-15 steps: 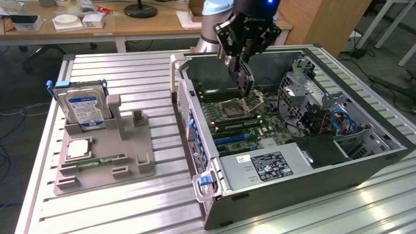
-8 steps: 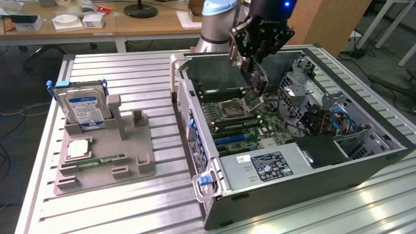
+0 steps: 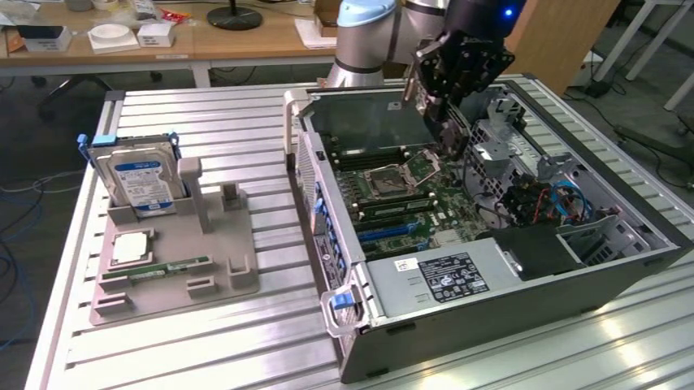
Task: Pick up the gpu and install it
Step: 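Pick up the gpu and move the gpu toward the slot, then insert the gpu into the slot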
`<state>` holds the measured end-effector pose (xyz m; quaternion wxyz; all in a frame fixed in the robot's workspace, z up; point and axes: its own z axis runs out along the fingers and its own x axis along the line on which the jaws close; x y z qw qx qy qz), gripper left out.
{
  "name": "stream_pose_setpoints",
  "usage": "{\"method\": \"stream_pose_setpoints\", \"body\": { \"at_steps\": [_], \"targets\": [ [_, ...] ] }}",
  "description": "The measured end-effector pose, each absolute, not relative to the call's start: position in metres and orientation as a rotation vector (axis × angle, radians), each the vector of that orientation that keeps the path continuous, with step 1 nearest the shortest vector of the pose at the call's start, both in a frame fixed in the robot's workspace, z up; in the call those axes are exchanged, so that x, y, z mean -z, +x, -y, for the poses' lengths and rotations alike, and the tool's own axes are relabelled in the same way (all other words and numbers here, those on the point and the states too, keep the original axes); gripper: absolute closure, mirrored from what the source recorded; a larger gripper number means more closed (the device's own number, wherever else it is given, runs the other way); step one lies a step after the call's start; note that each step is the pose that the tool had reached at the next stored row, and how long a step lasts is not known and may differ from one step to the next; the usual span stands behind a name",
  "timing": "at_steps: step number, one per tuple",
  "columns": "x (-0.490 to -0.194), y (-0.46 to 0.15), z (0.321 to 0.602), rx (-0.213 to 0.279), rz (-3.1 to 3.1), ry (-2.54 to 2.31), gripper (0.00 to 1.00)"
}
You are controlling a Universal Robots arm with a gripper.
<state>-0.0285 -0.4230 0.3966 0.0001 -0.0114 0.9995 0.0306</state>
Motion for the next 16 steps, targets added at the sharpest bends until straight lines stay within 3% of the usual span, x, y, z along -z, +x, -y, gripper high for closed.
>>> {"method": "stream_pose_setpoints", "body": {
  "at_steps": [16],
  "targets": [
    [-0.394,-0.003,0.423,-0.096,-3.140,-0.036,0.73]
  ]
}}
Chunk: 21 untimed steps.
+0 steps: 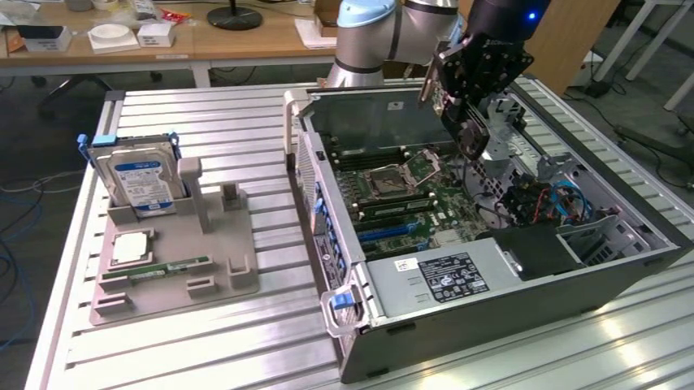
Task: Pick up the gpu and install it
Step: 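Insert the gpu into the slot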
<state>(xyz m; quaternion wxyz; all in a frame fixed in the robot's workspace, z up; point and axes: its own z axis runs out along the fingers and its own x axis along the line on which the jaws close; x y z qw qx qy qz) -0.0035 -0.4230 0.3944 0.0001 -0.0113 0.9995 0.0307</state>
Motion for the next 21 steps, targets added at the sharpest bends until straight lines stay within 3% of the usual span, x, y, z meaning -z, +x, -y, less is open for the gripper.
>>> {"method": "stream_pose_setpoints", "body": {
  "at_steps": [21],
  "targets": [
    [-0.3943,-0.0035,0.4235,-0.096,-3.117,-0.435,0.73]
  ]
}}
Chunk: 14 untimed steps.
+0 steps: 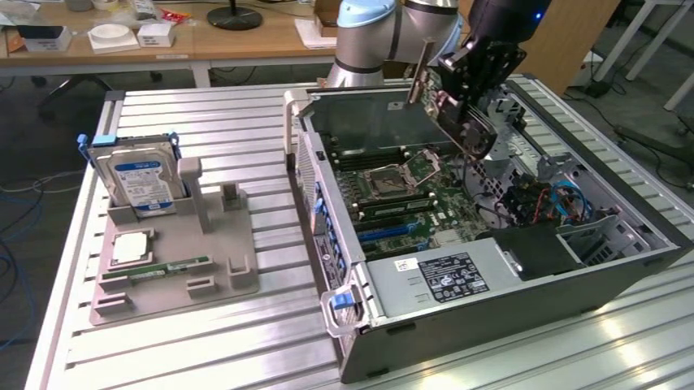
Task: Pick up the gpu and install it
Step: 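Insert the gpu into the slot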
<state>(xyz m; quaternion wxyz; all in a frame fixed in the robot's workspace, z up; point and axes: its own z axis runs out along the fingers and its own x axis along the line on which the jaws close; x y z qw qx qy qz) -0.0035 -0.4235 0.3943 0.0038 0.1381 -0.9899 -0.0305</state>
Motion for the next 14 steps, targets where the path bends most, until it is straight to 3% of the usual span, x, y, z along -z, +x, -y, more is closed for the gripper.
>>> {"method": "stream_pose_setpoints", "body": {
  "at_steps": [14],
  "targets": [
    [-0.3940,-0.0037,0.4239,0.094,3.038,0.740,0.73]
  ]
}}
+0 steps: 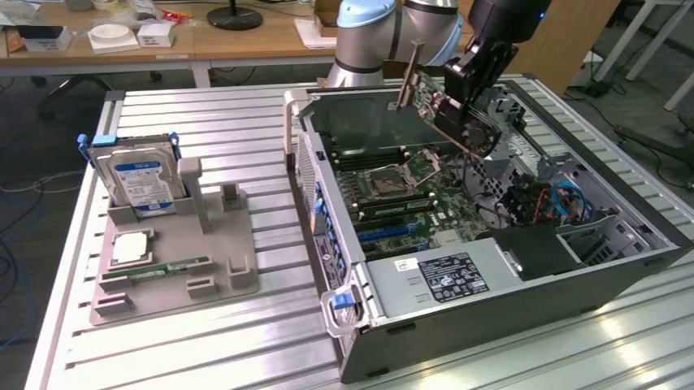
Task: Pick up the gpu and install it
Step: 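Insert the gpu into the slot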
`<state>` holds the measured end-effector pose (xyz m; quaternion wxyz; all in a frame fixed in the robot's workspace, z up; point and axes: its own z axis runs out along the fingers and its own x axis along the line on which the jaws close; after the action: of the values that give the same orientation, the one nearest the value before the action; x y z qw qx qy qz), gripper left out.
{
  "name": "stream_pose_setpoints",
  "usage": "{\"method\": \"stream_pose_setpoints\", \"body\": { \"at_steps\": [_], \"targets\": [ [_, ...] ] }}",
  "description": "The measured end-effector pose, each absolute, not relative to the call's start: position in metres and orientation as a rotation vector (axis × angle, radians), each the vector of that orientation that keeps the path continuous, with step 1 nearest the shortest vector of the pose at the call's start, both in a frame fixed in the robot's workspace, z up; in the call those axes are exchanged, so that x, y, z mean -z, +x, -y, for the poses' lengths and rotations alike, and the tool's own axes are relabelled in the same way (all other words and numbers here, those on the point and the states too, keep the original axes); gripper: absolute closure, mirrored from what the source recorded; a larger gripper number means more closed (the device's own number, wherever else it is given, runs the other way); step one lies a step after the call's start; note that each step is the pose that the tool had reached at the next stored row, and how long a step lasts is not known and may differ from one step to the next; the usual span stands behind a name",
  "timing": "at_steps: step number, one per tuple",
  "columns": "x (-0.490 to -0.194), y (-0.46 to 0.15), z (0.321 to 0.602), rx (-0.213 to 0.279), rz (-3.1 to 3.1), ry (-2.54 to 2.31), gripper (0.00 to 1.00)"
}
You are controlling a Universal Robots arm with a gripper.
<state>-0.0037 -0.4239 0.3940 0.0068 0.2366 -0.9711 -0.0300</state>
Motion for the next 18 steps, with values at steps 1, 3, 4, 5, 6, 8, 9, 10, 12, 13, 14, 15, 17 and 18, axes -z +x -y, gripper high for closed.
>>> {"method": "stream_pose_setpoints", "body": {
  "at_steps": [1,3,4,5,6,8,9,10,12,13,14,15,17,18],
  "targets": [
    [-0.3941,-0.0038,0.4240,0.093,3.034,0.756,0.73],
    [-0.3941,-0.0039,0.4240,0.093,3.023,0.796,0.73],
    [-0.3940,-0.0040,0.4240,0.093,3.016,0.817,0.73],
    [-0.3939,-0.0040,0.4240,0.093,3.009,0.842,0.73],
    [-0.3939,-0.0041,0.4240,0.093,3.001,0.868,0.73],
    [-0.3938,-0.0040,0.4240,0.092,2.983,0.924,0.73],
    [-0.3936,-0.0040,0.4240,0.092,2.974,0.950,0.73],
    [-0.3935,-0.0040,0.4240,0.092,2.965,0.977,0.73],
    [-0.3935,-0.0040,0.4240,0.091,2.946,1.030,0.73],
    [-0.3934,-0.0040,0.4240,0.091,2.937,1.056,0.73],
    [-0.3933,-0.0039,0.4240,0.090,2.926,1.084,0.73],
    [-0.3933,-0.0040,0.4240,0.090,2.916,1.109,0.73],
    [-0.3931,-0.0040,0.4240,0.089,2.896,1.160,0.73],
    [-0.3929,-0.0040,0.4240,0.088,2.885,1.186,0.73]
  ]
}}
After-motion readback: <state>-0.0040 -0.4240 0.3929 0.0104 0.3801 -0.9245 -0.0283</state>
